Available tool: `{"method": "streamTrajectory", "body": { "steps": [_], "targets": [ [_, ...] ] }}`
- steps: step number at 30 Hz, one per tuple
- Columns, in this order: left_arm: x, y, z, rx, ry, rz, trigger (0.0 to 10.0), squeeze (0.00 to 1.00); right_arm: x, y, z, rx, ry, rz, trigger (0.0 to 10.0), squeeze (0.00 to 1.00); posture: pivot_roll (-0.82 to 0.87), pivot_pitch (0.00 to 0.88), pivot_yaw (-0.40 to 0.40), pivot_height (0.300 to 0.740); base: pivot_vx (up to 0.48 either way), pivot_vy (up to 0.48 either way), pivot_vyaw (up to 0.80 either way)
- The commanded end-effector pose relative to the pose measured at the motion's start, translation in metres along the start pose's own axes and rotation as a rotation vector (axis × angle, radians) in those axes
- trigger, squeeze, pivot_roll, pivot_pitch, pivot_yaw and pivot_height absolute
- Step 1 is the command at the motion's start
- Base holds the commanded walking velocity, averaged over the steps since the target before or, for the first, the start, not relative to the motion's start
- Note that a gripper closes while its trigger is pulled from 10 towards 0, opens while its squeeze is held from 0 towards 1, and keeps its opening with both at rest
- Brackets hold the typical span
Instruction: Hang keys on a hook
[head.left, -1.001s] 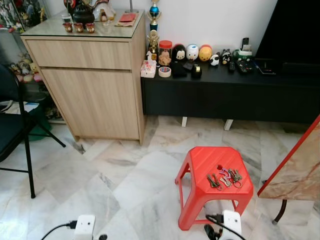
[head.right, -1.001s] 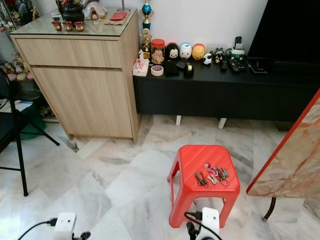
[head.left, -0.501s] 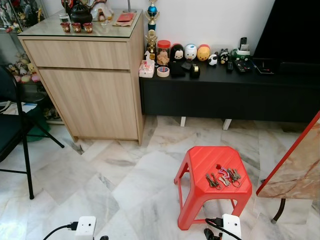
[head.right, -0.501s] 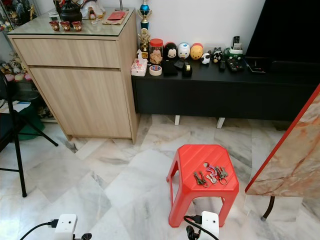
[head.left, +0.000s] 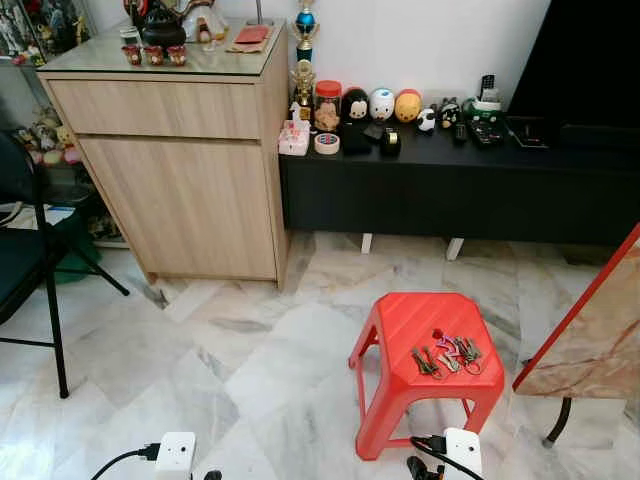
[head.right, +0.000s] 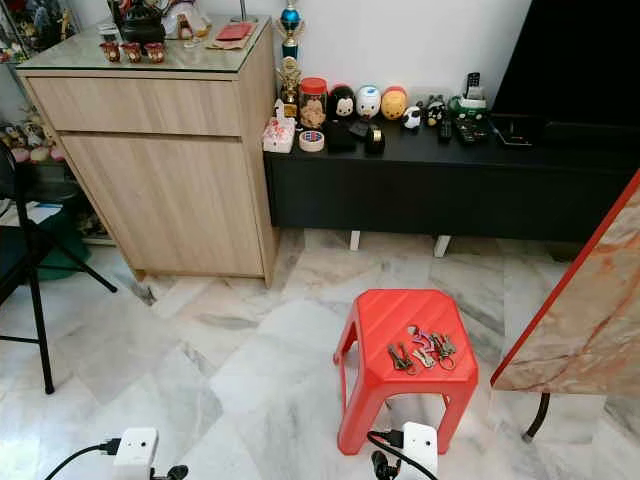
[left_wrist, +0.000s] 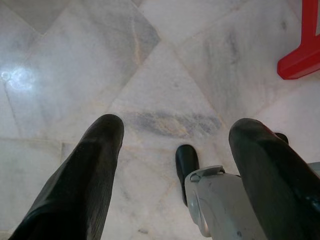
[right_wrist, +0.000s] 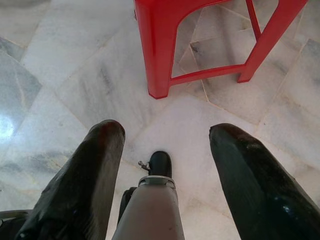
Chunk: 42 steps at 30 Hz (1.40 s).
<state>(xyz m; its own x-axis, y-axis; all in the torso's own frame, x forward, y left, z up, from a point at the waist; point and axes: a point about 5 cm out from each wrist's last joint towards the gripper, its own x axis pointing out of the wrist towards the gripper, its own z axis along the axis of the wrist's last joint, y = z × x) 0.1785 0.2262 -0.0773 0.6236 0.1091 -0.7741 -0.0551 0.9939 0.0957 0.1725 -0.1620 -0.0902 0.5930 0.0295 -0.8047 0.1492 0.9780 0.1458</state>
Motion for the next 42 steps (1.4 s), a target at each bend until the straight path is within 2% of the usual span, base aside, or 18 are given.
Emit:
{"method": "streamTrajectory", "body": {
  "steps": [1,22,29,32,34,35,37,38,39,40,42],
  "targets": [
    [0.0,0.002,0.0,0.001,0.0,0.006,10.0,0.0,0.0,-0.002,0.0,0.007,-0.003,-0.007,10.0,0.0,0.0,0.018,-0.052,0.74,0.0,0.0,0.0],
    [0.0,0.001,0.0,0.004,-0.008,0.008,10.0,0.0,0.0,-0.002,0.0,-0.003,0.002,0.0,10.0,0.0,0.0,0.019,-0.055,0.74,0.0,-0.248,0.0],
    [0.0,0.0,0.002,0.001,-0.022,0.012,10.0,0.0,0.0,-0.005,0.003,-0.003,-0.011,-0.008,10.0,0.0,0.0,0.019,-0.057,0.74,0.0,0.0,0.0],
    [0.001,0.004,0.015,-0.001,-0.088,0.026,10.0,0.0,0.001,-0.004,0.014,0.005,-0.062,-0.009,10.0,0.0,0.0,0.018,-0.06,0.74,0.0,0.0,0.0],
    [0.002,0.008,0.032,-0.021,-0.172,0.045,10.0,0.0,0.003,-0.003,0.028,-0.004,-0.126,-0.003,10.0,0.0,-0.01,0.02,-0.063,0.74,0.0,0.0,0.0],
    [0.002,0.008,0.032,-0.021,-0.172,0.045,10.0,0.0,0.003,-0.003,0.028,-0.004,-0.126,-0.003,10.0,0.0,-0.01,0.02,-0.063,0.74,0.0,0.0,0.0],
    [0.002,0.012,0.063,-0.054,-0.318,0.043,10.0,0.0,0.003,-0.003,0.05,-0.015,-0.235,-0.024,10.0,0.0,-0.01,0.02,-0.065,0.74,0.0,0.0,0.0],
    [0.002,0.012,0.063,-0.054,-0.318,0.043,10.0,0.0,0.003,-0.003,0.05,-0.015,-0.235,-0.024,10.0,0.0,-0.01,0.02,-0.065,0.74,0.0,0.0,0.0],
    [0.001,0.01,0.079,-0.057,-0.397,0.022,10.0,0.0,0.002,-0.002,0.064,0.01,-0.302,-0.02,10.0,0.0,0.0,0.02,-0.065,0.74,0.0,0.0,0.0],
    [0.0,0.009,0.084,-0.053,-0.423,0.013,10.0,0.0,0.002,-0.001,0.069,0.015,-0.323,-0.017,10.0,0.0,0.0,0.02,-0.065,0.74,0.0,0.0,0.0],
    [-0.004,-0.002,0.105,-0.032,-0.544,-0.05,10.0,0.0,0.0,0.005,0.095,-0.007,-0.447,0.005,10.0,0.0,-0.01,0.014,-0.067,0.74,0.0,0.0,0.0]
  ]
}}
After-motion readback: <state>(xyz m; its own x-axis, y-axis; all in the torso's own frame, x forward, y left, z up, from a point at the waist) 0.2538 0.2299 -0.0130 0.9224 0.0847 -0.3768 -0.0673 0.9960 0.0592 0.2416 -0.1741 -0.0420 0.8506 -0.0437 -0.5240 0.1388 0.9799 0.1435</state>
